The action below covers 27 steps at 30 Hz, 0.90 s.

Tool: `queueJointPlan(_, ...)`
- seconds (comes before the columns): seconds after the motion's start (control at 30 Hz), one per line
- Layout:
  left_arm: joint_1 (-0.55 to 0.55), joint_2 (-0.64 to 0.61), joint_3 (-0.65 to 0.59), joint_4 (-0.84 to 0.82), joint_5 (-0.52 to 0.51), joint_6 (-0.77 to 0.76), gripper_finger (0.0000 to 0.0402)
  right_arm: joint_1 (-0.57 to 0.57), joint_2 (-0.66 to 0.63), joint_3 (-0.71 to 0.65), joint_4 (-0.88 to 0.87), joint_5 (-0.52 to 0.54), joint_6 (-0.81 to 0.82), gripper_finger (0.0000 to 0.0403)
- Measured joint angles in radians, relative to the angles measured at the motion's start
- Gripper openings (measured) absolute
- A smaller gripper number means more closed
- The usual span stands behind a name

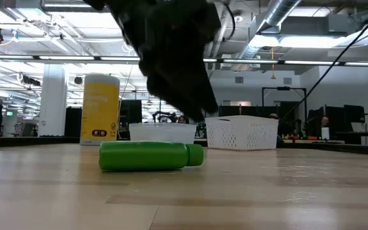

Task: Pick & Place Travel size toiletries
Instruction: Put the green shampoo into the bottom white bin

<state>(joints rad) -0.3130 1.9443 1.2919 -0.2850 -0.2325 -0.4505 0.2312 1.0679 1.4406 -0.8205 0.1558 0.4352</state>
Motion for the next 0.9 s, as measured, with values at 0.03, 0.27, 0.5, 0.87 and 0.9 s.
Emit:
queueJointPlan(0.03,-0.002,0.011,0.000,0.001,-0.005,-0.010,0.0259,0.006,0.000,0.000,-0.010,0.000,-0.006,0.0093)
queueJointPlan(0.27,-0.018,0.083,0.000,0.016,0.014,-0.062,0.0255,0.061,0.000,0.000,-0.037,-0.001,-0.027,0.0093)
queueJointPlan(0.5,-0.042,0.095,0.000,0.012,0.003,-0.081,0.0254,0.105,0.000,0.000,-0.048,-0.001,-0.027,0.0093)
queueJointPlan(0.87,-0.027,0.095,0.000,-0.037,0.023,-0.080,0.0166,0.149,0.000,0.000,-0.048,-0.001,-0.027,0.0093)
queueJointPlan(0.9,-0.027,0.095,0.000,-0.037,0.043,-0.080,0.0153,0.150,0.000,0.000,-0.048,-0.001,-0.027,0.0093)
